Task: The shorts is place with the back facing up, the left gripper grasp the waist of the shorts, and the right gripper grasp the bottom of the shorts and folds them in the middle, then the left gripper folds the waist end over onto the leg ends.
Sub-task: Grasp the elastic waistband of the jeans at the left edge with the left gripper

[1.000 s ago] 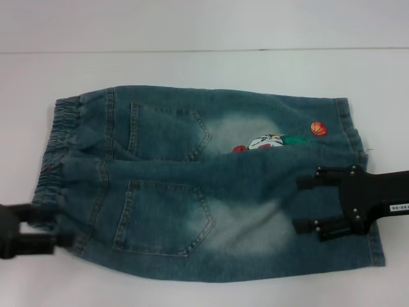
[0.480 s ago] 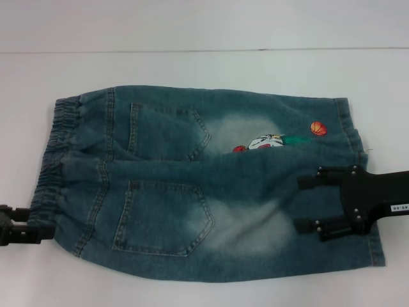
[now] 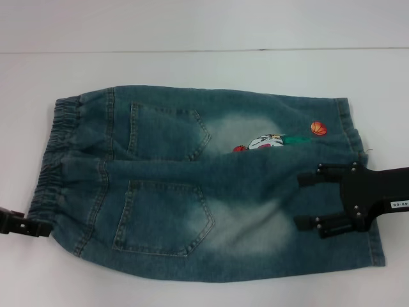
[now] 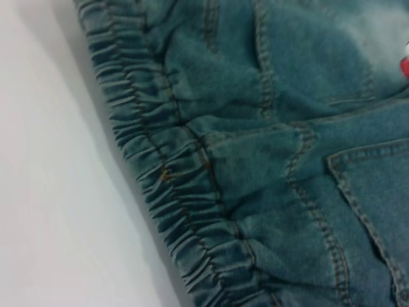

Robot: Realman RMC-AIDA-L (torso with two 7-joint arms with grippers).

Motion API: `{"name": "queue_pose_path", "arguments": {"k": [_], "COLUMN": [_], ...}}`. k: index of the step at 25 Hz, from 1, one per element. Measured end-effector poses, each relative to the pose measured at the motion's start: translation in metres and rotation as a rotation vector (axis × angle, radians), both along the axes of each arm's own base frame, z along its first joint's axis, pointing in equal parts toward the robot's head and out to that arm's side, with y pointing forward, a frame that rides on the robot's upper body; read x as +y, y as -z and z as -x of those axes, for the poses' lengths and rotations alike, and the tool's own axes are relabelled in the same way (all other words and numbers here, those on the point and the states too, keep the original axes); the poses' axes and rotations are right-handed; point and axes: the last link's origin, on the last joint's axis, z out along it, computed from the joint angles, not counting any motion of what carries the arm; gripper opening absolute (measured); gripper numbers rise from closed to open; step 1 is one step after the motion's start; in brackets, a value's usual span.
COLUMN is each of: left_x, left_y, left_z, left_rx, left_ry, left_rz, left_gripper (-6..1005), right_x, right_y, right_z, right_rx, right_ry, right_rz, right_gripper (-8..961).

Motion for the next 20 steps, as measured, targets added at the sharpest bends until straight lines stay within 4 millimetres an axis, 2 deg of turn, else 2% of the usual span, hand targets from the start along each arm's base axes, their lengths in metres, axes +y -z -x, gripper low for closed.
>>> {"name": "queue_pose_path", "arguments": {"k": [20], "left_x": [0.0084], "left_y": [0.0080], "left_z": [-0.0023], "left_rx": [0.087], "left_ry": [-0.017], "left_rz": [0.040], "left_gripper": [844], "right_x": [0.0051], "right_y": [0.0018], "right_z": [0.0012], "right_rx": [-0.019], "right_ry": [-0.008], "right_rz": [-0.014], "right_gripper": [941]}}
